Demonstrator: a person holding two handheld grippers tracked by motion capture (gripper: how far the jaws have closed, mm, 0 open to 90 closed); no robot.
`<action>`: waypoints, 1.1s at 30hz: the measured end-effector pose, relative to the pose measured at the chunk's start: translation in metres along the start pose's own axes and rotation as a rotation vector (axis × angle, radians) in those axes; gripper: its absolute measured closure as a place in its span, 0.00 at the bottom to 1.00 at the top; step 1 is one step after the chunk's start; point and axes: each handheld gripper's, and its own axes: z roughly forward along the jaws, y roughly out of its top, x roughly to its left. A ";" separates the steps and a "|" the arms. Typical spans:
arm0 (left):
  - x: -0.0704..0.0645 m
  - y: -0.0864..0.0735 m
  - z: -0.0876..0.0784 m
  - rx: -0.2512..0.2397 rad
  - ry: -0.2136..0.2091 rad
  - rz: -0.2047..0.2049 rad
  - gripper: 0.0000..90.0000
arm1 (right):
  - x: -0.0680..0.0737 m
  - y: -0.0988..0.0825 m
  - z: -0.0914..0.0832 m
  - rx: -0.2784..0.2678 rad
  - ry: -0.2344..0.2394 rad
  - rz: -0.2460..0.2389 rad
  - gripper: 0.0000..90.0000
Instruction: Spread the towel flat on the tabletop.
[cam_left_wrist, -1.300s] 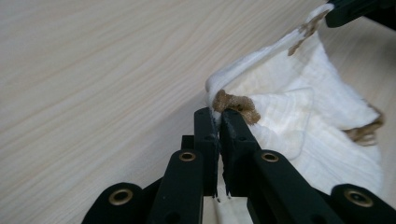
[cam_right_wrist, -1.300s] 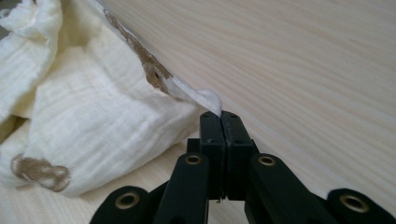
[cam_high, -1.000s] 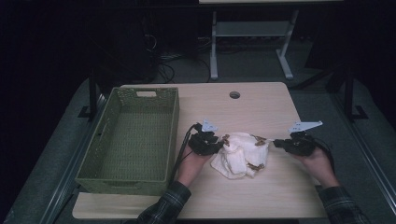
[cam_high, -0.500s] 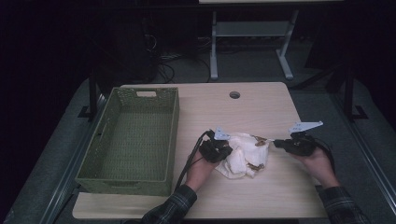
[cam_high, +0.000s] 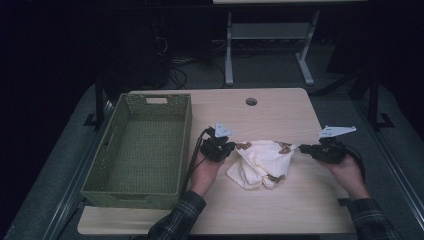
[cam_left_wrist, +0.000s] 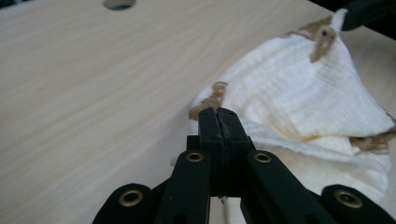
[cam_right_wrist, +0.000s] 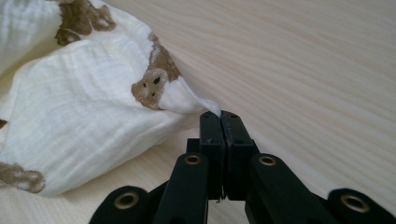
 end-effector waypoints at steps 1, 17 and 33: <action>0.001 0.002 0.000 -0.012 0.012 -0.007 1.00 | -0.002 0.001 -0.001 -0.006 0.002 0.012 0.98; 0.033 0.012 0.036 0.042 0.183 -0.056 0.99 | -0.034 0.002 0.012 0.021 -0.044 0.062 0.96; -0.020 0.002 0.009 0.011 -0.078 0.065 0.70 | 0.000 0.005 -0.003 -0.021 0.077 0.055 0.72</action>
